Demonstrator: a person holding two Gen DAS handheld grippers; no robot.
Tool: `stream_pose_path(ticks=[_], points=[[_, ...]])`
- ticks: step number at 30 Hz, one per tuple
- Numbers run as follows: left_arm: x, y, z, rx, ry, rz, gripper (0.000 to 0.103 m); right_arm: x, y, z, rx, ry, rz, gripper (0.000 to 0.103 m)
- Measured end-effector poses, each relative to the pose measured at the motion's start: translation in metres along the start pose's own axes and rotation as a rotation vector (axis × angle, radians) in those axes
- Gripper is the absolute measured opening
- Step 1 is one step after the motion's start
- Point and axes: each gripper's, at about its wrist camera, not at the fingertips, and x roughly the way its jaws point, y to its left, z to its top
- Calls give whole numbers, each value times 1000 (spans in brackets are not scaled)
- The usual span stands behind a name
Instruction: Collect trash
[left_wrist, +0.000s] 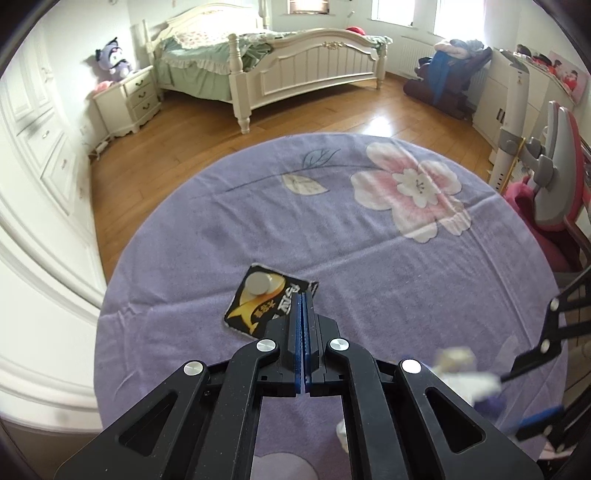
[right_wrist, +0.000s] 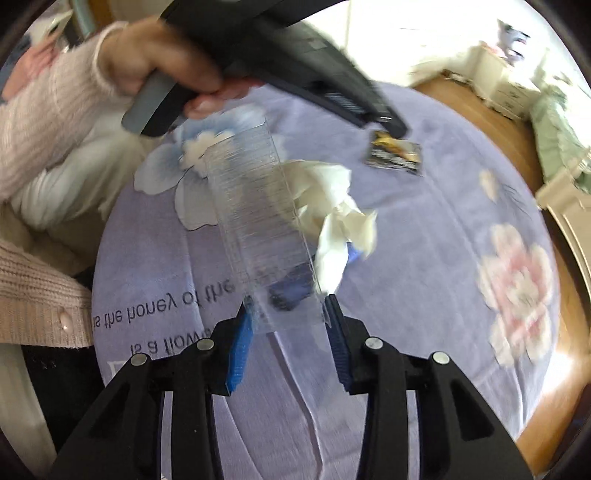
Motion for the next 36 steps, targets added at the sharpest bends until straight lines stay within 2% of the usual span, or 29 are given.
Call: stream_pose_path(ticks=[12, 15, 16, 23, 29, 32, 33, 34, 35, 36], points=[[-18, -57, 27, 74, -52, -53, 2, -76, -35, -66, 184, -95, -155, 37], [-22, -84, 38, 113, -74, -99, 2, -89, -58, -91, 275, -113, -226, 37], [-22, -94, 42, 131, -80, -110, 2, -96, -67, -104, 315, -109, -289, 37], [-2, -198, 80, 284, -95, -259, 2, -122, -126, -194, 635, -71, -532, 38], [35, -305, 108, 411, -71, -406, 2, -123, -156, -262, 868, 1, -633, 38], [55, -352, 115, 468, -33, -448, 2, -116, -170, -288, 941, 43, -639, 39], [62, -363, 117, 476, -20, -439, 4, -113, -172, -293, 927, 79, -662, 42], [69, -375, 118, 486, -7, -431, 11, -107, -175, -298, 940, 87, -636, 43], [74, -384, 118, 496, 0, -423, 29, -105, -179, -304, 970, 80, -618, 43], [77, -389, 119, 496, -7, -404, 41, -104, -183, -308, 992, 93, -641, 44]])
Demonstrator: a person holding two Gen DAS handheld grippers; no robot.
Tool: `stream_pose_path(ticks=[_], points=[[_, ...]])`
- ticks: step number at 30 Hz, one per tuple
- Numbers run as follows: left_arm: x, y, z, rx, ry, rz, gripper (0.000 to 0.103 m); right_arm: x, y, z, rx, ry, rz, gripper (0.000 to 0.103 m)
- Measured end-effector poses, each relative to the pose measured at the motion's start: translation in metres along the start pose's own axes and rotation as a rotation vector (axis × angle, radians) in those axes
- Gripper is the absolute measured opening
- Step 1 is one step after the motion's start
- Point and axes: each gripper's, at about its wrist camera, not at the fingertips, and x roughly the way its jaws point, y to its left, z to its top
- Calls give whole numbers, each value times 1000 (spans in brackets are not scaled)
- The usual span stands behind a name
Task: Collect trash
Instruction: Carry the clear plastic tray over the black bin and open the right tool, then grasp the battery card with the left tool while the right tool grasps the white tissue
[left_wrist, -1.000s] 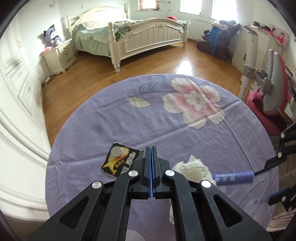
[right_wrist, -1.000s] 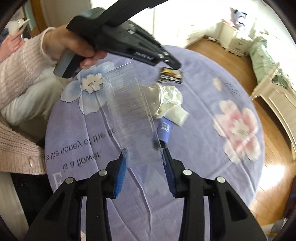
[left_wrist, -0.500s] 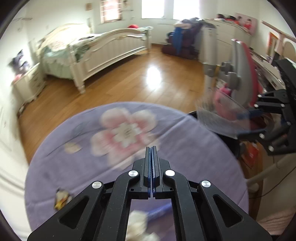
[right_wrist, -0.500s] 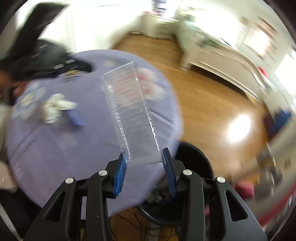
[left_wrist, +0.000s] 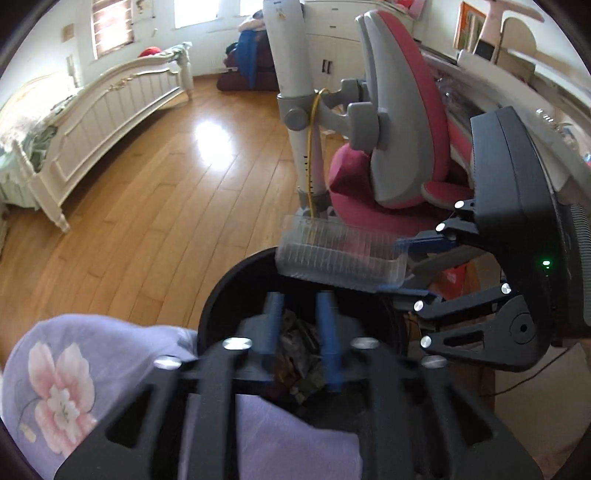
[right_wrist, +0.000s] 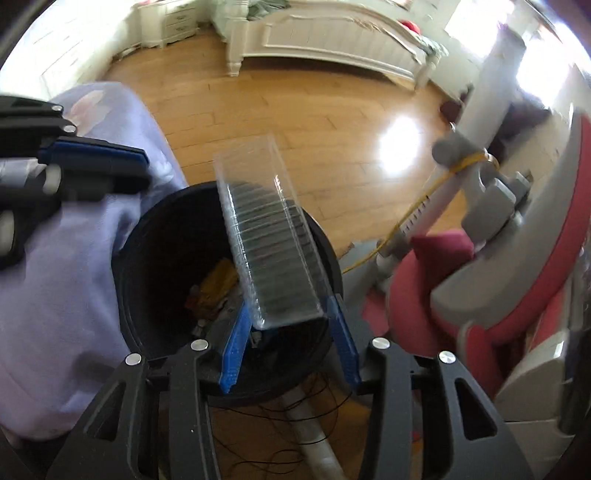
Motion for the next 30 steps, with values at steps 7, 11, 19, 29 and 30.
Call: stream_pose_path(ticks=[7, 11, 19, 29, 30], points=[[-11, 23, -9, -76, -30, 26, 43, -3, 0, 7, 13, -13, 8, 44], [-45, 55, -29, -134, -63, 47, 43, -18, 17, 19, -6, -51, 45, 44], [-154, 152, -123, -271, -73, 272, 44, -61, 133, 35, -258, -137, 268, 63], [-212, 236, -274, -423, 104, 444, 60, -95, 346, 23, -769, -164, 491, 77], [-211, 238, -283, -427, 112, 440, 60, -97, 361, 23, -804, -172, 493, 83]])
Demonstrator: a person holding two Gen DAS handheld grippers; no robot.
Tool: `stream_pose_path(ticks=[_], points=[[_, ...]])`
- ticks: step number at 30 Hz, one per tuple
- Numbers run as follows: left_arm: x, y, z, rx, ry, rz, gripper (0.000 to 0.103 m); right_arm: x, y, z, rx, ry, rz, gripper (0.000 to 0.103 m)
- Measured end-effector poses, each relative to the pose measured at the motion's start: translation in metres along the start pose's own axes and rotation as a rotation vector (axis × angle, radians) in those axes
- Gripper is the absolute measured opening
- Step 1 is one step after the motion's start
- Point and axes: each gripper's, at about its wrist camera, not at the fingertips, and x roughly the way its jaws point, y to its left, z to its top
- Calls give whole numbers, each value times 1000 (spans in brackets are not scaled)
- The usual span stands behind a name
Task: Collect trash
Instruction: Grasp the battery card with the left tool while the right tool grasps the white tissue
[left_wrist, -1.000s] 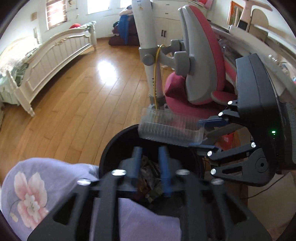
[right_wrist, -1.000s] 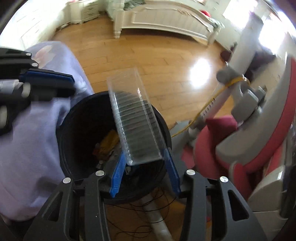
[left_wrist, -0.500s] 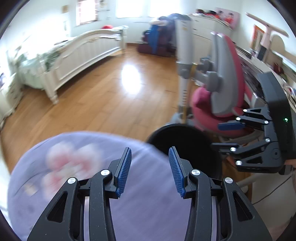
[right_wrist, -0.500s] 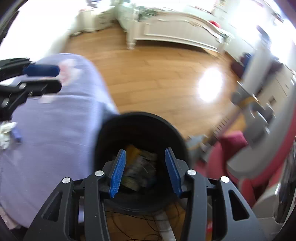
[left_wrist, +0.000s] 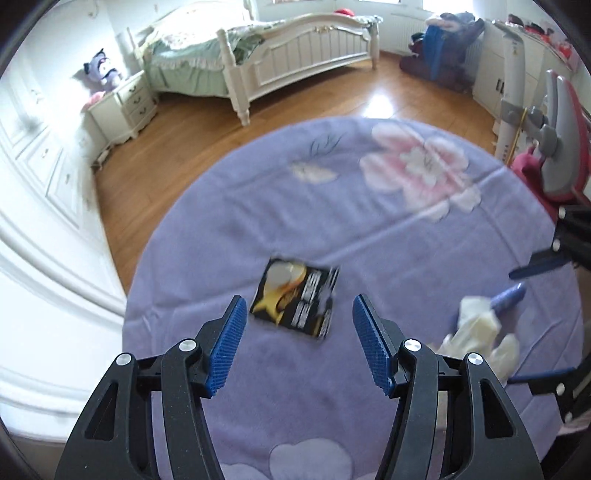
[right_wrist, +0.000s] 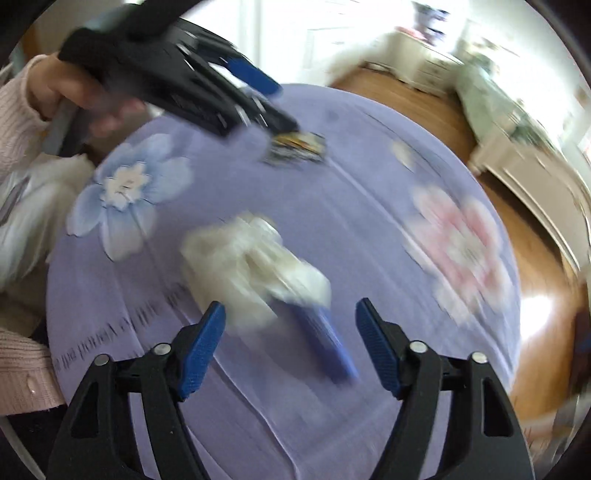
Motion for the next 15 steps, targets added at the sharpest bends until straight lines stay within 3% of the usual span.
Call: stream_pose_path(ticks=[5, 7, 9, 10, 11, 12, 15], points=[[24, 21, -10, -41, 14, 2, 60, 23, 21, 29, -94, 38, 6, 83], [41, 13, -6, -52, 25, -9, 60, 39, 22, 31, -99, 88, 5, 65], [52, 11, -2, -57, 6, -17, 62, 45, 15, 29, -44, 95, 95, 40], [54, 9, -1, -69, 3, -35, 62, 44, 11, 29, -26, 92, 104, 33], [57, 9, 1, -72, 3, -49, 61, 43, 9, 29, -18, 90, 97, 14], [58, 7, 3, -67, 1, -62, 55, 43, 6, 29, -4, 94, 98, 10], [58, 3, 2, -41, -7, -88, 54, 36, -3, 24, 36, 81, 94, 8]])
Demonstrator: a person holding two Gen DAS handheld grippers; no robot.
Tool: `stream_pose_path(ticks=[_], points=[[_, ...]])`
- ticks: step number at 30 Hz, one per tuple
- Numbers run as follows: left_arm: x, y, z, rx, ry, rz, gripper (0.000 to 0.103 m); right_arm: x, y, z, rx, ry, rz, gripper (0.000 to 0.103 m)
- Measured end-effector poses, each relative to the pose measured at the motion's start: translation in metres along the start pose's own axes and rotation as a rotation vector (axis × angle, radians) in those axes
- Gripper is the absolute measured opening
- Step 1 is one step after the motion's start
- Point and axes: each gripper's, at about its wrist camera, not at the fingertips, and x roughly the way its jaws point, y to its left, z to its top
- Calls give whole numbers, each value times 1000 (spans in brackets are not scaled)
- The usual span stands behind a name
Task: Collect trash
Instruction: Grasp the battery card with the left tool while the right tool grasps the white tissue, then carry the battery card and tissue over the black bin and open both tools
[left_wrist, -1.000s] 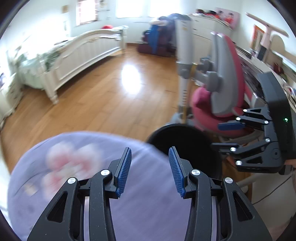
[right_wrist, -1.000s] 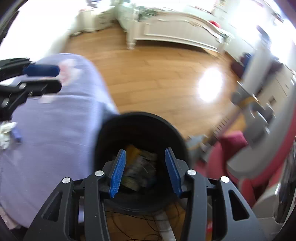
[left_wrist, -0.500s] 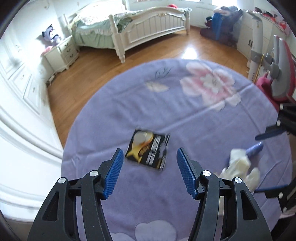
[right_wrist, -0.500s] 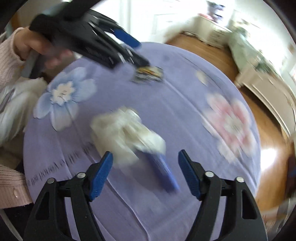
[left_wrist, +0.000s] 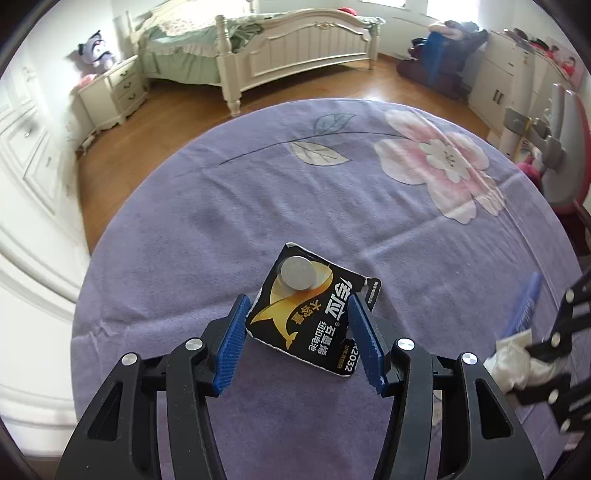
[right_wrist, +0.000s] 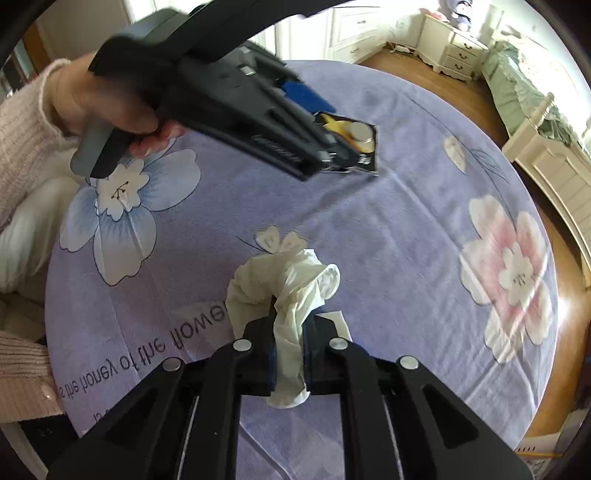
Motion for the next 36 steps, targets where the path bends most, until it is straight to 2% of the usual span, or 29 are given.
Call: stream_pose_path(ticks=[1, 2, 3, 4, 6, 12, 16, 24, 32, 36], points=[[-1, 0, 0, -2, -5, 3, 54, -4, -3, -2, 11, -8, 2, 8], [-3, 1, 1, -9, -23, 20, 18, -9, -5, -5, 20, -15, 1, 8], [-9, 6, 3, -40, -33, -3, 14, -15, -8, -7, 30, -28, -6, 8], [-14, 8, 5, -55, -48, -11, 13, -20, -12, -10, 44, -43, -9, 8], [-25, 0, 11, -12, -63, 4, 11, -33, -19, -15, 74, -66, -3, 8], [-40, -18, 20, 16, -73, -5, 6, -70, -41, -30, 145, -138, -70, 8], [-55, -48, 28, 86, -98, -15, 3, -94, -64, -44, 214, -171, -141, 8], [-68, -117, 68, 187, -152, -76, 3, -132, -125, -120, 422, -177, -291, 8], [-47, -241, 121, 328, -197, -268, 3, -137, -188, -205, 646, -100, -469, 8], [-20, -303, 140, 374, -175, -383, 3, -125, -210, -238, 736, -44, -502, 8]])
